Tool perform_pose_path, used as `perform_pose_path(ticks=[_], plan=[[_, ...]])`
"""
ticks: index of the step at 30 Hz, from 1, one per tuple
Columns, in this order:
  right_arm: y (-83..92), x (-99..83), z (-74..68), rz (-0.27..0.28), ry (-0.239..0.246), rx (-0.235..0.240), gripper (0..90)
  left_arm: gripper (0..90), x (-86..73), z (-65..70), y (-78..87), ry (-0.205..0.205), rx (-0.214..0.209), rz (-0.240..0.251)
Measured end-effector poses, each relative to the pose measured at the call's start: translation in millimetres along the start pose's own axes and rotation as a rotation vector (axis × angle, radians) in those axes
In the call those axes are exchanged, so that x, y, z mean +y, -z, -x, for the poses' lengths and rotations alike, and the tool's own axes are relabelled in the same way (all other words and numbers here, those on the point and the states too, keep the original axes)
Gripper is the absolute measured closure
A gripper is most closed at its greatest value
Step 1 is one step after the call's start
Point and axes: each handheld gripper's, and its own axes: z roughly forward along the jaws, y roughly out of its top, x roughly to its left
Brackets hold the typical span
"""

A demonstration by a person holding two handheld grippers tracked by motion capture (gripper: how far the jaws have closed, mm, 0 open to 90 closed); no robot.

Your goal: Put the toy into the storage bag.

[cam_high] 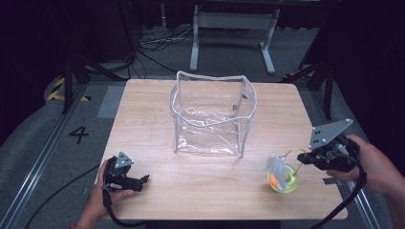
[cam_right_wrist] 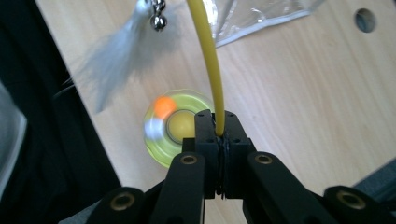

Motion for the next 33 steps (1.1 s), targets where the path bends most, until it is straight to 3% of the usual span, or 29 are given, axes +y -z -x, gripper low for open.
perform_pose_path(ticks=[7, 13, 26, 33], plan=[[9.0, 8.9, 28.2, 0.003, -0.044, -0.064, 88.3, 0.5, 0.0, 0.0, 0.0, 0.000, 0.000, 0.000], [13.9, 17.5, 51.5, 0.016, -0.084, -0.086, 88.3, 0.5, 0.0, 0.0, 0.0, 0.000, 0.000, 0.000], [18.1, 35.2, 82.6, -0.009, -0.115, -0.118, 88.3, 0.5, 0.0, 0.0, 0.0, 0.000, 0.000, 0.000], [33.3, 50.0, 97.7, 0.006, -0.136, -0.140, 88.3, 0.4, 0.1, -0.1, -0.2, 0.000, -0.002, 0.000]])
